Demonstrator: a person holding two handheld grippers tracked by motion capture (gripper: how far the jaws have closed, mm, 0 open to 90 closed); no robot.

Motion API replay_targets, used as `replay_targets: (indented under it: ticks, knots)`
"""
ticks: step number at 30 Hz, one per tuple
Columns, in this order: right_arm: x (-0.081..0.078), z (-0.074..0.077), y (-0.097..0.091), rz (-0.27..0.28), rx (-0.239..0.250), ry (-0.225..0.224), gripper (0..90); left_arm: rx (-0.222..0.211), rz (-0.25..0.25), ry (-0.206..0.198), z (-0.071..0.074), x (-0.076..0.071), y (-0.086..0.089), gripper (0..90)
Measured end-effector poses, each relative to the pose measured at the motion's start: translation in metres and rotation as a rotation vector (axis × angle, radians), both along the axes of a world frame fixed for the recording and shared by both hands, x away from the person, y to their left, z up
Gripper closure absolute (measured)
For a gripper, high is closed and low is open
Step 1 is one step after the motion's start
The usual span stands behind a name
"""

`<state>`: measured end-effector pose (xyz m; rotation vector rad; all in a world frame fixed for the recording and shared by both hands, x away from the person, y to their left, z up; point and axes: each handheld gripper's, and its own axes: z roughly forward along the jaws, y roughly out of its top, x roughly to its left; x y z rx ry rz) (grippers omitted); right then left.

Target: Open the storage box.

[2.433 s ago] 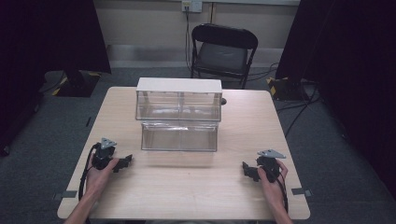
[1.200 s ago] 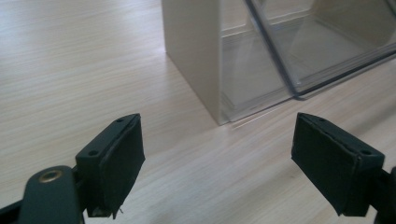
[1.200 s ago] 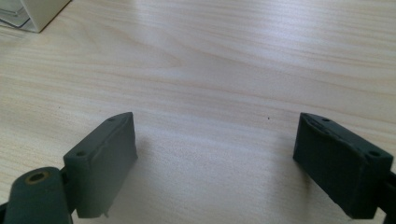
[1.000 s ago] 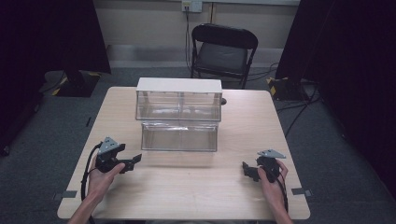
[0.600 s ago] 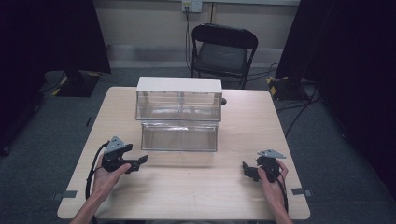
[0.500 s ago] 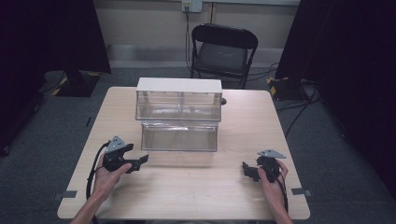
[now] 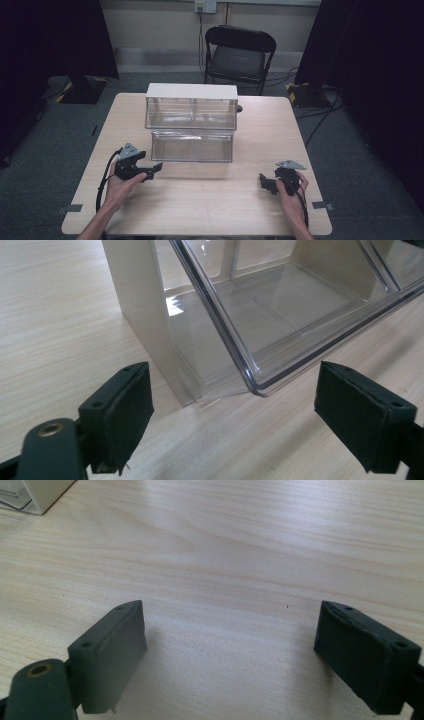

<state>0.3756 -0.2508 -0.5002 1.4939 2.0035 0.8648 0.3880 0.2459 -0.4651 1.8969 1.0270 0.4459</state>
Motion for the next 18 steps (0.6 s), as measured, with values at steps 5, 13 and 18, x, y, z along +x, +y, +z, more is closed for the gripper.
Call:
replay_targets:
  ticks: [5, 13, 18]
  knots:
    - [0.0000, 0.0000, 0.0000, 0.000, 0.000, 0.000, 12.3, 0.008, 0.000, 0.002, -0.0018, 0.0021, -0.0030, 15.6]
    - [0.0000, 0.0000, 0.0000, 0.000, 0.000, 0.000, 12.3, 0.005, 0.013, 0.004, -0.0040, 0.0047, -0.0023, 15.5]
    - [0.0004, 0.0000, 0.0000, -0.001, -0.001, 0.002, 11.8, 0.017, 0.006, -0.008, -0.0033, 0.0042, -0.0023, 16.1]
